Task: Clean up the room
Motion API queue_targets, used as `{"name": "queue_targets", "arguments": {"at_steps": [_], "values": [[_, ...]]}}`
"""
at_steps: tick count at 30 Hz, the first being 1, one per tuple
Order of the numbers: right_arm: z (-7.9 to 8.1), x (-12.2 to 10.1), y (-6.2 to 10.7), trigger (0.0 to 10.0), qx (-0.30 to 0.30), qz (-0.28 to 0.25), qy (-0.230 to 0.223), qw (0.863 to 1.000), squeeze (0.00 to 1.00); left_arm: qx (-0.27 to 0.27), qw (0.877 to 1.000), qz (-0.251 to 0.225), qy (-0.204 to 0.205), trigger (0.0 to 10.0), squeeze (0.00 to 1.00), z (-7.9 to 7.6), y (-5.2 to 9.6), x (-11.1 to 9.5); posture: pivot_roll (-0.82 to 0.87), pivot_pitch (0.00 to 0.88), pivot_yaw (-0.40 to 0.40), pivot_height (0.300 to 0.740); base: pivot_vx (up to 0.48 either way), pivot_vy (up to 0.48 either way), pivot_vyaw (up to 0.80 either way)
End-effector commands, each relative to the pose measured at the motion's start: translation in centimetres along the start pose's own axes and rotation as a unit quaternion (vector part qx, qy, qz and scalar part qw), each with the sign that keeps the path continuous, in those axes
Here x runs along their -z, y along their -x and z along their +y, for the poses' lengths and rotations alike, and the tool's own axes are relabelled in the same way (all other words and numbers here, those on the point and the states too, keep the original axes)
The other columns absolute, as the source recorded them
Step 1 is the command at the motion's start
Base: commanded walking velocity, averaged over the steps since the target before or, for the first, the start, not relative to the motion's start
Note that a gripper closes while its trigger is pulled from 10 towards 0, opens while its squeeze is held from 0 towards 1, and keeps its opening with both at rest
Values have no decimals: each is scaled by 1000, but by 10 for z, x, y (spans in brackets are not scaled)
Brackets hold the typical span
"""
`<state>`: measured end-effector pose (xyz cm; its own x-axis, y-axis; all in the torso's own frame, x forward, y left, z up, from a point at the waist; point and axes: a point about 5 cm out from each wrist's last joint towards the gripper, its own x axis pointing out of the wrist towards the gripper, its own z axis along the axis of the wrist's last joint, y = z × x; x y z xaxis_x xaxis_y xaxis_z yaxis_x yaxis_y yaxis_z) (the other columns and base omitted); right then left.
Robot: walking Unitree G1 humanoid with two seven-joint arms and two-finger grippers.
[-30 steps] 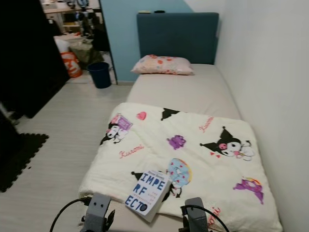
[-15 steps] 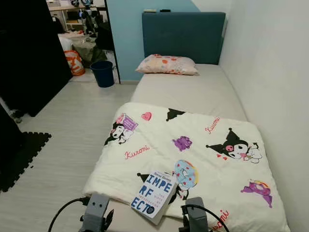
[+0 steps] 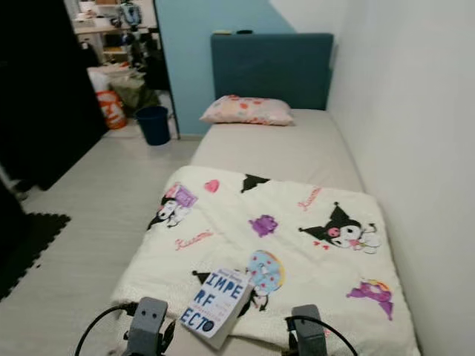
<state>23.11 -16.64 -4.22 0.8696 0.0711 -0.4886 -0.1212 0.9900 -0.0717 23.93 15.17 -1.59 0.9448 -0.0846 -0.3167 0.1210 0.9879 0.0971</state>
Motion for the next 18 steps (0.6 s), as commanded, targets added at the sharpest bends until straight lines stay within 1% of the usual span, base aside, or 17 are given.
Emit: {"name": "queue_targets", "arguments": {"at_steps": [1, 10, 14, 15, 18], "values": [[4, 3, 1, 10000, -4, 5, -9, 1000, 0, -8, 1000, 10, 1, 10000, 0, 4, 3, 6, 6, 93, -24, 740, 0, 0, 0], [6, 2, 0, 10000, 0, 3, -18, 1000, 0, 4, 1000, 8, -4, 10000, 0, 4, 2, 4, 11, 95, -26, 740, 0, 0, 0], [9, -8, -4, 10000, 0, -16, -22, 1000, 0, 6, 1000, 8, -4, 10000, 0, 6, 1, 2, 13, 97, -22, 740, 0, 0, 0], [11, -13, -6, 10000, -4, -25, -18, 1000, 0, 3, 1000, 7, -1, 10000, 0, 8, 0, 1, 10, 98, -23, 740, 0, 0, 0], [13, -17, -7, 10000, -8, -33, -12, 999, 0, -1, 1000, 5, 3, 10000, 0, 10, -1, -1, 9, 98, -23, 740, 0, 0, 0]]}}
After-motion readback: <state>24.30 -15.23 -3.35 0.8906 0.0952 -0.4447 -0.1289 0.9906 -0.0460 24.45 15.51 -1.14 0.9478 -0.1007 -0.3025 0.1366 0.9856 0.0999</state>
